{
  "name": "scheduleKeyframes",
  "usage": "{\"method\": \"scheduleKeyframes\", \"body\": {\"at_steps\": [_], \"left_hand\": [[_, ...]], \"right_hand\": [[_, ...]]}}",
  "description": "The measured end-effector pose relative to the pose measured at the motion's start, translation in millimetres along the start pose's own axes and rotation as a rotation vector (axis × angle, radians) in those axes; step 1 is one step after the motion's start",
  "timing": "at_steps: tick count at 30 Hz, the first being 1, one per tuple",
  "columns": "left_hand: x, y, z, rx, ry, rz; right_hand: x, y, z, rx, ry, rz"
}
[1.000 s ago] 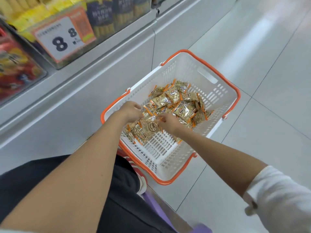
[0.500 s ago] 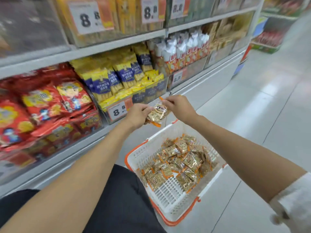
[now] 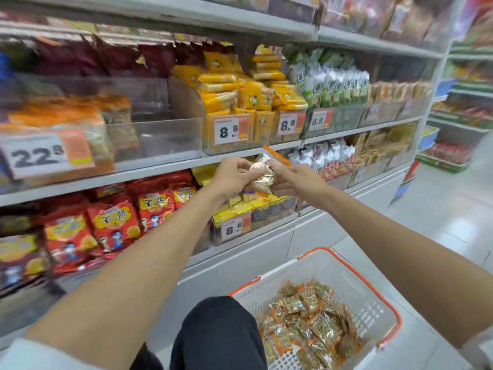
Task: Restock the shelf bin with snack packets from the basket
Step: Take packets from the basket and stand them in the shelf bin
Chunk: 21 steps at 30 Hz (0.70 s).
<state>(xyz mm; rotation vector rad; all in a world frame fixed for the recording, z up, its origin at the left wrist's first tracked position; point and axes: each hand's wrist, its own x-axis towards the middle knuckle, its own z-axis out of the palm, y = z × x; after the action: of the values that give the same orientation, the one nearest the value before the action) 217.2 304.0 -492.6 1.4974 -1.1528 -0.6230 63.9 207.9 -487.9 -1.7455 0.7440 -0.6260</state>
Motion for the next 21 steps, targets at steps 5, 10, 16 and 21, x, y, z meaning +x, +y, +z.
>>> {"method": "scheduleKeyframes", "body": {"at_steps": [5,10,16,21], "left_hand": [[4.9,22.2,-50.8,0.084,0.068,0.014],[15.7,33.1,-118.0,0.156,0.184,0.028],[35.7,49.2,-192.1,0.132,0.330,0.086],[56.9,69.9,-258.5,0.324,0.392,0.141]], "right_hand": [[17.8,-43.9,31.5,0.036,-0.003,-0.060],[45.5,-90.7,71.3,0.042,-0.215,-0.116],[91.2,-144.0,126.0,0.060,-0.178,-0.288],[144.0,-160.8,167.1,-0.101,-0.179,-0.380]]}}
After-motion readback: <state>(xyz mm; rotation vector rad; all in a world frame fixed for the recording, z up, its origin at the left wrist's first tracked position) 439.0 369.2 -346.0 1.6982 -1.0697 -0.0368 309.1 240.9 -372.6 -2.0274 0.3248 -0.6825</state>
